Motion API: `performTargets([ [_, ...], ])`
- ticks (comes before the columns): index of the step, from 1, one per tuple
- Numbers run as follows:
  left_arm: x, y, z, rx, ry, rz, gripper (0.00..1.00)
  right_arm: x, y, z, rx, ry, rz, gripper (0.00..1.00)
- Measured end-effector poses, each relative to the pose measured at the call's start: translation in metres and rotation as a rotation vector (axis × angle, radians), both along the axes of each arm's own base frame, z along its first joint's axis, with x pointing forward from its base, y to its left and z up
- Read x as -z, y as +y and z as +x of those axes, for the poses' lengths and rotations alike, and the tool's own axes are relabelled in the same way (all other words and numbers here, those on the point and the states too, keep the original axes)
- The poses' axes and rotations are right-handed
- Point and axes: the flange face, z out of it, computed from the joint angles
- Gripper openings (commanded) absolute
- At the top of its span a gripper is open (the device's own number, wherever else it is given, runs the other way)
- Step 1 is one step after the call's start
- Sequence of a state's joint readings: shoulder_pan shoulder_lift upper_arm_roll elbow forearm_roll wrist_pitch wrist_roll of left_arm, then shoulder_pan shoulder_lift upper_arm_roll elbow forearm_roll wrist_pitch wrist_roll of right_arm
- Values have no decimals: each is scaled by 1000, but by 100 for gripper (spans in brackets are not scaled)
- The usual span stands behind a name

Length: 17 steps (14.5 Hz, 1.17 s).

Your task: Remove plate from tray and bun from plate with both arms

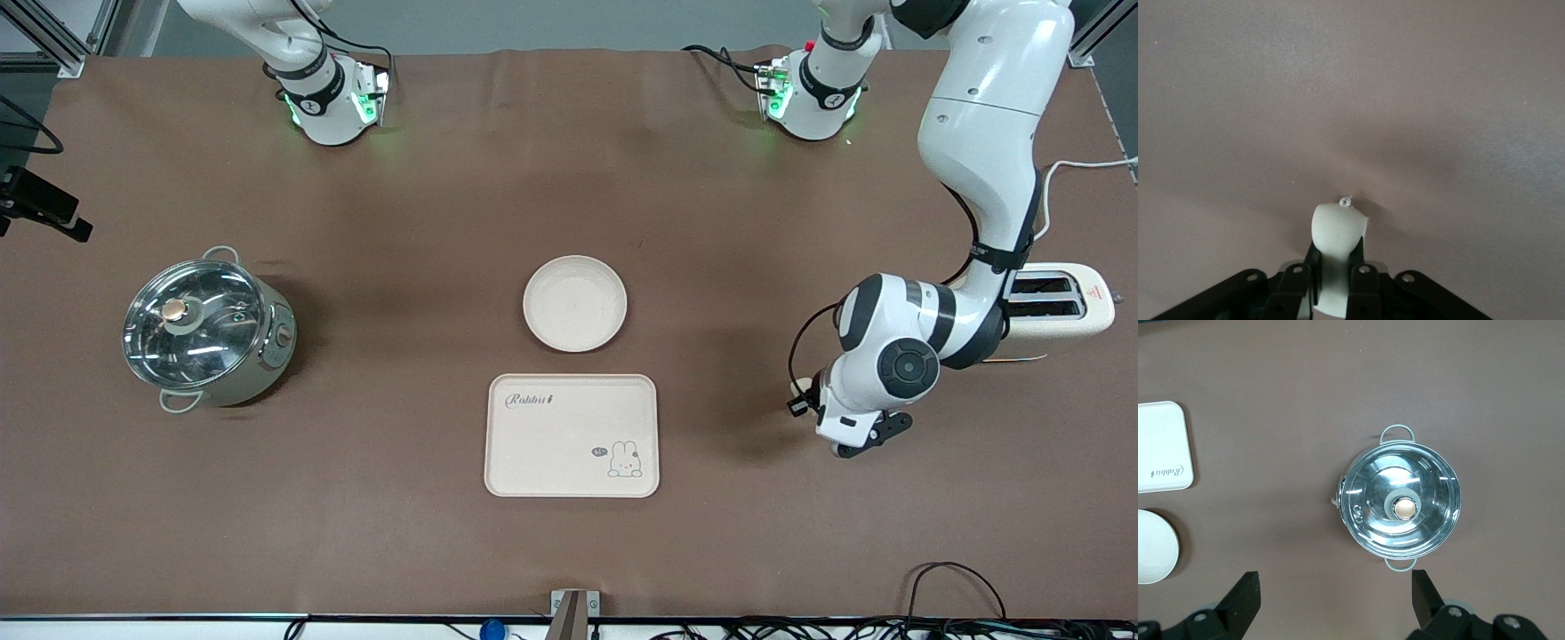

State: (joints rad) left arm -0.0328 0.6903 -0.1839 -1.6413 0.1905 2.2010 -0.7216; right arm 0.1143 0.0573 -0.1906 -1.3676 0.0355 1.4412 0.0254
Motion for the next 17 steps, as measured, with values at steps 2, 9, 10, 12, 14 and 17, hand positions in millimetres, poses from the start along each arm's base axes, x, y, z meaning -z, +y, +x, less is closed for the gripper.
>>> performTargets([
  [2, 5, 4, 0, 19, 6, 8, 96, 1, 0, 0, 0, 1, 0, 100],
  [9, -45, 12, 30, 25, -95, 4, 100, 1, 10, 0, -17, 0, 1, 100],
  [10, -66, 10, 33, 36, -116, 8, 100, 1, 11, 0, -19, 0, 2, 100],
  [12, -120, 11, 35, 124, -155, 20, 100, 0, 11, 0, -20, 0, 2, 100],
  [14, -187, 21, 31, 230, -204, 38, 100, 0, 11, 0, -19, 0, 2, 100],
  [17, -274, 57, 10, 340, -218, 43, 100, 0, 11, 0, -19, 0, 2, 100],
])
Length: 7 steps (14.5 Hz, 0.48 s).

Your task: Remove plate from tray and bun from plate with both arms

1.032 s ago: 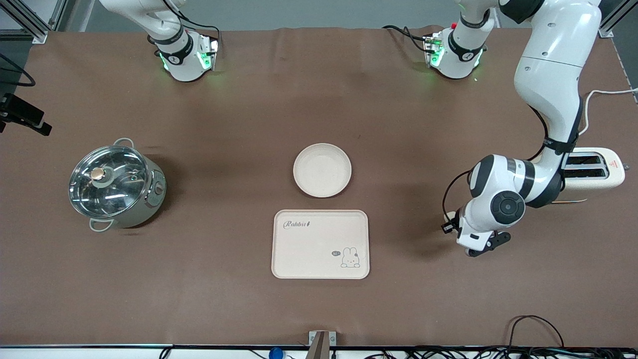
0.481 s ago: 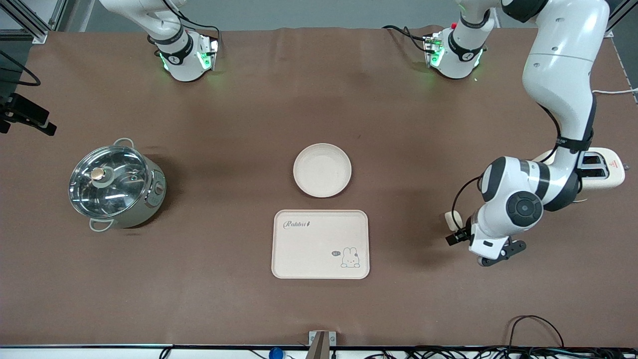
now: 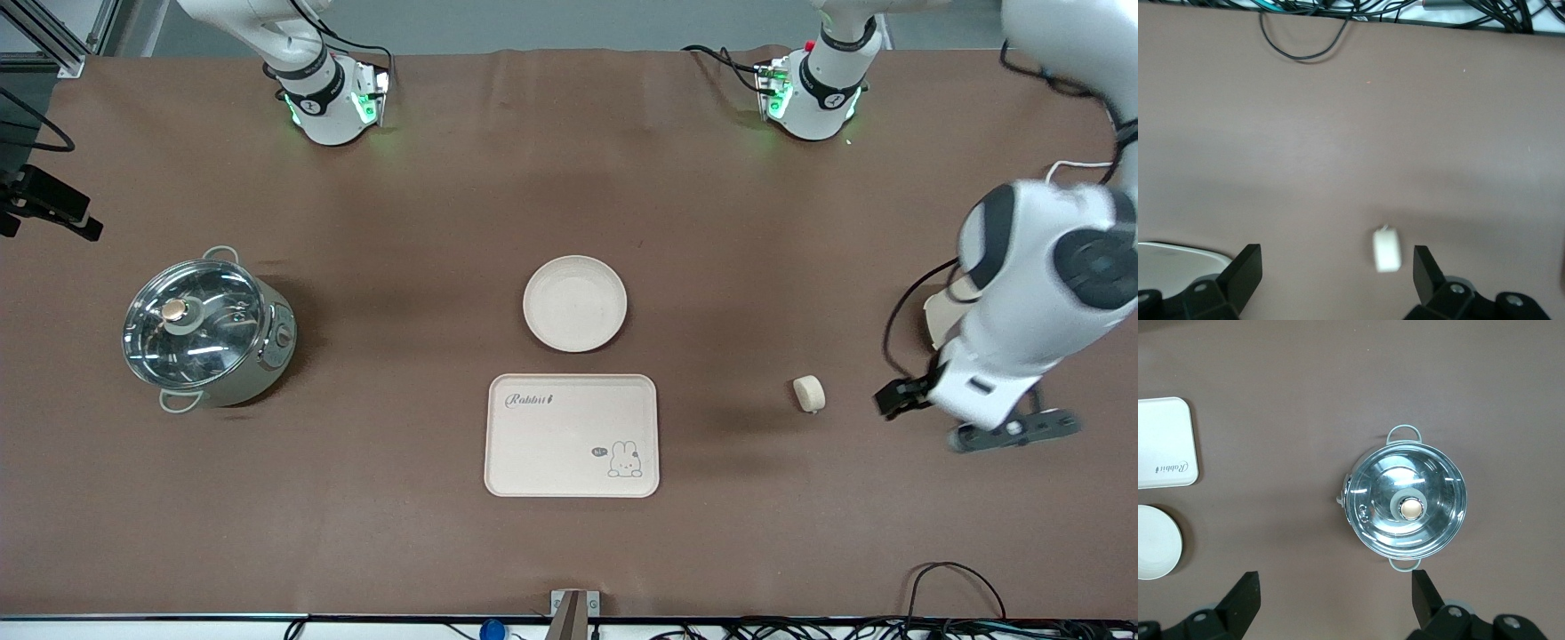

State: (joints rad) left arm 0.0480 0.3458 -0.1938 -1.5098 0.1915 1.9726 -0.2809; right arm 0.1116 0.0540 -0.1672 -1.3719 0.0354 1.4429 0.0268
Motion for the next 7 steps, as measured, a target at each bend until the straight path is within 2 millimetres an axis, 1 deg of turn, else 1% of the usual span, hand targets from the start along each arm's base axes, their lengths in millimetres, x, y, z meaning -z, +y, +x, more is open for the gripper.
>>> performTargets([
  [2, -43, 13, -20, 11, 31, -43, 100, 0, 0, 0, 0, 0, 0, 100],
  [5, -101, 26, -48, -8, 105, -53, 100, 0, 0, 0, -1, -1, 0, 100],
  [6, -118, 28, -55, -12, 124, -51, 100, 0, 0, 0, -1, -1, 0, 100],
  [7, -129, 29, -60, -10, 138, -49, 100, 0, 0, 0, -1, -1, 0, 100],
])
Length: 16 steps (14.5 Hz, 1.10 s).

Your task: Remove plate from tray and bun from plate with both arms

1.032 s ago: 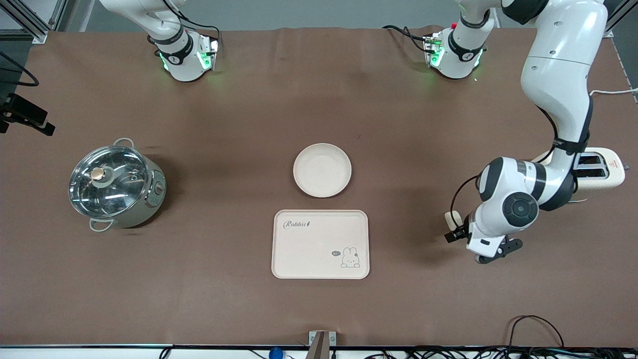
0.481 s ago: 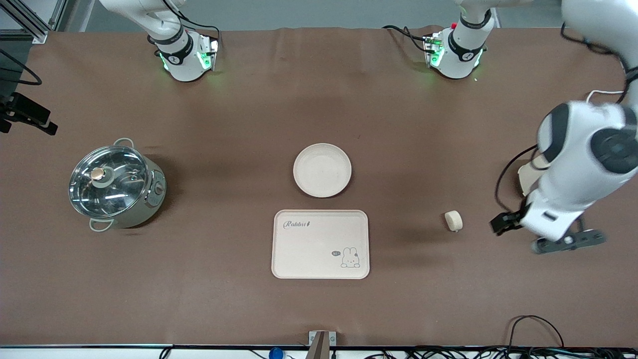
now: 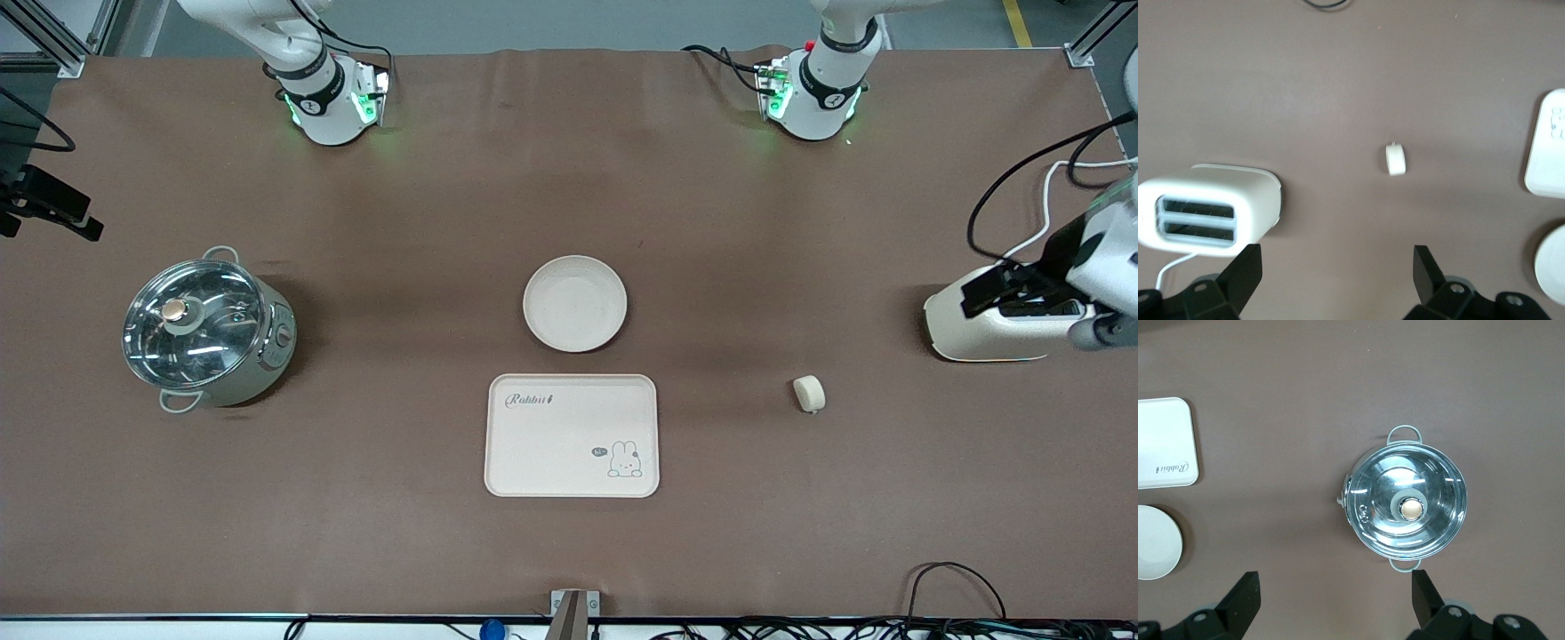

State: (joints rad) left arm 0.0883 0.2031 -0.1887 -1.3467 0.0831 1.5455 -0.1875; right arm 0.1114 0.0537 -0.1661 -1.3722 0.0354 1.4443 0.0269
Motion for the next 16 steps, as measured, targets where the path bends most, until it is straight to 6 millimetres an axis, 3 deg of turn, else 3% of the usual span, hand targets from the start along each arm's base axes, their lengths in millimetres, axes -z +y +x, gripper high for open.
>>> performTargets([
  [5, -31, -1, -11, 56, -19, 1, 100, 0, 0, 0, 0, 0, 0, 100],
  [11, -85, -26, -54, 129, -68, -15, 100, -11, -5, -8, 8, -18, 1, 100],
  [16, -83, -29, -90, 145, -25, -44, 100, -17, -6, -12, 8, -28, 3, 100],
])
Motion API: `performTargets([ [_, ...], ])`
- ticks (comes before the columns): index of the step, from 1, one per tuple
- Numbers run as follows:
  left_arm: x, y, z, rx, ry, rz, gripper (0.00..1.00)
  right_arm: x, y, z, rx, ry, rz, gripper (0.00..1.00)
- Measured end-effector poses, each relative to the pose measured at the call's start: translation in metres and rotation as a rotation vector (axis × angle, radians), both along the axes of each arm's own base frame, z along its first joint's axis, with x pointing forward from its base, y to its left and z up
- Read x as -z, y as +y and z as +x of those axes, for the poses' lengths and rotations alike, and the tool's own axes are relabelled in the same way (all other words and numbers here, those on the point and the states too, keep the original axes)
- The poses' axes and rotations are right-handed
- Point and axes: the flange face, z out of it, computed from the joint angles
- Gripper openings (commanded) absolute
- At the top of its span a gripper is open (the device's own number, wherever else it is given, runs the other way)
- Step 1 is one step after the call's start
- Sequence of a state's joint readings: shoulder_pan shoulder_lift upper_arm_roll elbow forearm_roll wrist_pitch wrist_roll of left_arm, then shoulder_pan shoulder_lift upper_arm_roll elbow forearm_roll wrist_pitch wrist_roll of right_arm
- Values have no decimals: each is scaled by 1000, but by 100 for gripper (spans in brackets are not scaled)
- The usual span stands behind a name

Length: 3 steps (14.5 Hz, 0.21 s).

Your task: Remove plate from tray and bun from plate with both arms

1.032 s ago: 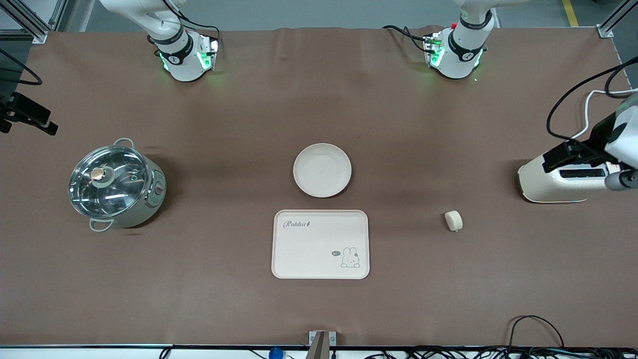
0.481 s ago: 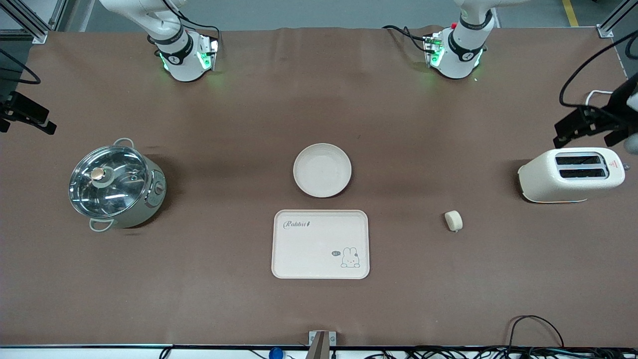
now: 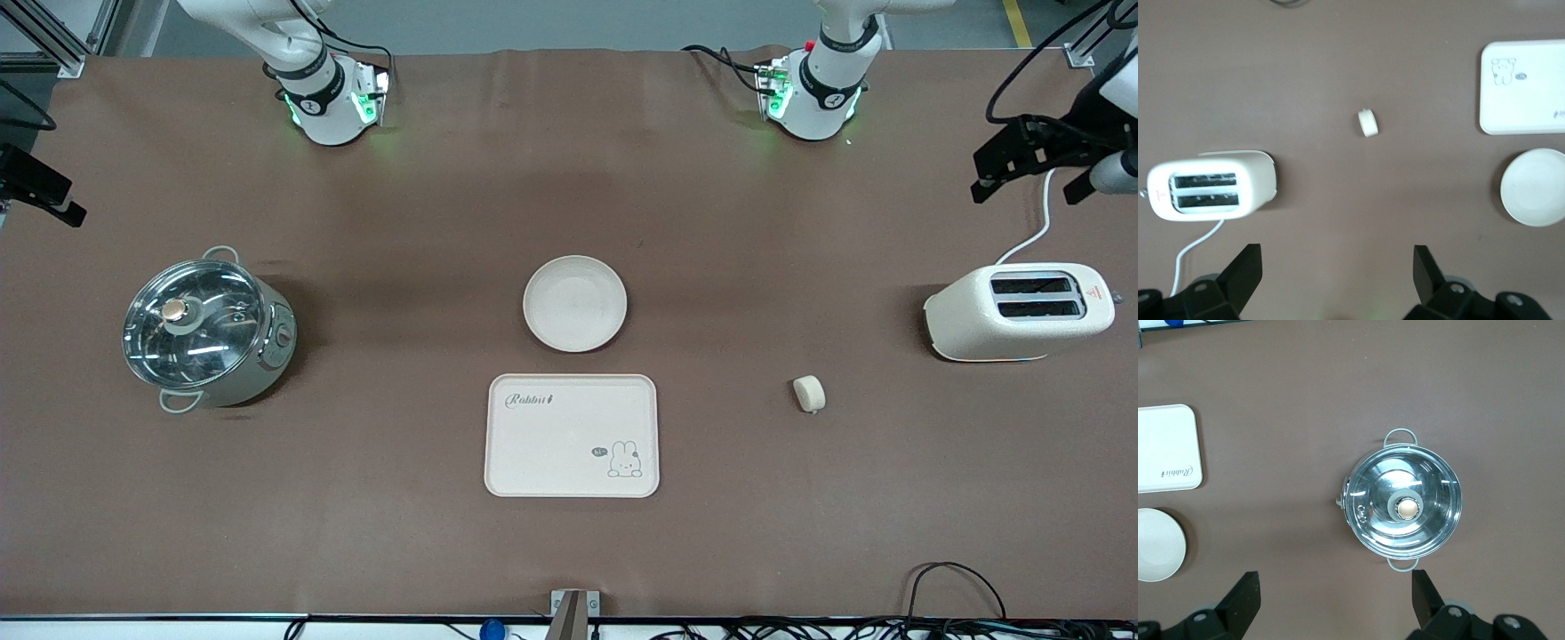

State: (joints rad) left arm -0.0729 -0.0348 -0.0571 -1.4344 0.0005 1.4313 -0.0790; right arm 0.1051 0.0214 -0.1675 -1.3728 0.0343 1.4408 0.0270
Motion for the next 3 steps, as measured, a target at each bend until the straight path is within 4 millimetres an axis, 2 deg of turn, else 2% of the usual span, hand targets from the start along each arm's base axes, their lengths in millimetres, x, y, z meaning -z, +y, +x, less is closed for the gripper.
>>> performTargets([
  [3, -3, 3, -17, -4, 25, 4, 100, 0, 1, 0, -2, -1, 0, 100],
])
